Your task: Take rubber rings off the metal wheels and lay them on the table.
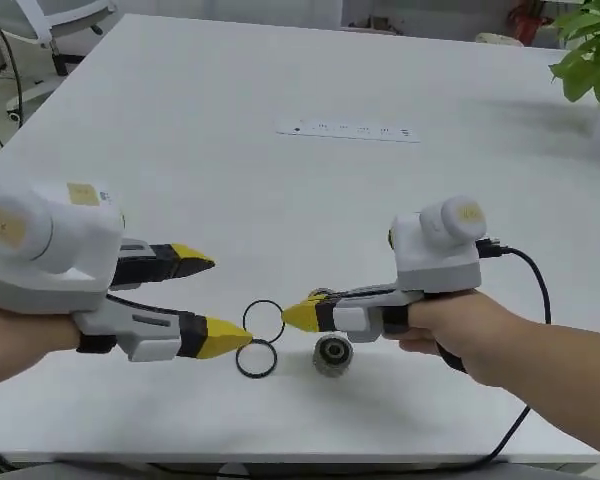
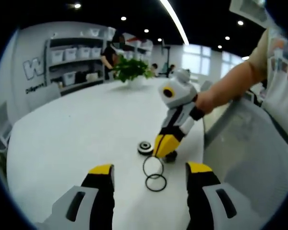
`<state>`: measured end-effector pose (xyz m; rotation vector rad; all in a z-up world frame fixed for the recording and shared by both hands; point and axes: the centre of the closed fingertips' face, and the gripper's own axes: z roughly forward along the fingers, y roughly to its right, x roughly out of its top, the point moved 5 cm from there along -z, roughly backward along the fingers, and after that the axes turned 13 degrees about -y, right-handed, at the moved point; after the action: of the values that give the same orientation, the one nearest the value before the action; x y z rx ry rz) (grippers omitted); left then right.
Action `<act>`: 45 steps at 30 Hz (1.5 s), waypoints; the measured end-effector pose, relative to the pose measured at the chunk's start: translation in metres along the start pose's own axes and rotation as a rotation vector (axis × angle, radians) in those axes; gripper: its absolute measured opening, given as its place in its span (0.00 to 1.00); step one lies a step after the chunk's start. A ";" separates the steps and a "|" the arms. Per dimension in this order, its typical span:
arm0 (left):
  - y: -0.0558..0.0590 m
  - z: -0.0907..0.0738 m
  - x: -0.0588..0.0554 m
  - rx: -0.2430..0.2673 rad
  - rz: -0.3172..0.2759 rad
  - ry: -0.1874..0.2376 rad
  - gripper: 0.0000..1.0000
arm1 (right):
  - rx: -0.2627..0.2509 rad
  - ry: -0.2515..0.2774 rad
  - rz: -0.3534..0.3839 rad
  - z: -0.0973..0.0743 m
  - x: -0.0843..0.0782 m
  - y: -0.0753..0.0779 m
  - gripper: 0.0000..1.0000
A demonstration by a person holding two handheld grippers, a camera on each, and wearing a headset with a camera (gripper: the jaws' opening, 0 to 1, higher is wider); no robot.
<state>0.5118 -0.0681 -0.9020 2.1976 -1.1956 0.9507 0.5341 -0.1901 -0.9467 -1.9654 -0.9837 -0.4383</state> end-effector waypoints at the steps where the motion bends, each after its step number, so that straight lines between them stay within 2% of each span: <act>1: 0.000 -0.001 -0.002 0.002 -0.004 0.000 0.61 | 0.002 -0.005 -0.001 0.002 -0.002 0.001 0.00; 18: 0.004 -0.010 -0.011 0.011 -0.020 -0.002 0.63 | 0.021 -0.094 0.009 0.020 -0.012 0.004 0.00; 35: 0.004 -0.011 -0.016 0.018 -0.030 -0.010 0.63 | -0.010 -0.128 0.017 0.025 -0.021 0.012 0.00; 45: 0.004 -0.010 -0.016 0.018 -0.030 -0.016 0.62 | -0.032 -0.125 0.018 0.026 -0.020 0.015 0.00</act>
<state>0.4991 -0.0547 -0.9071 2.2352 -1.1621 0.9369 0.5315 -0.1827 -0.9817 -2.0490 -1.0425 -0.3261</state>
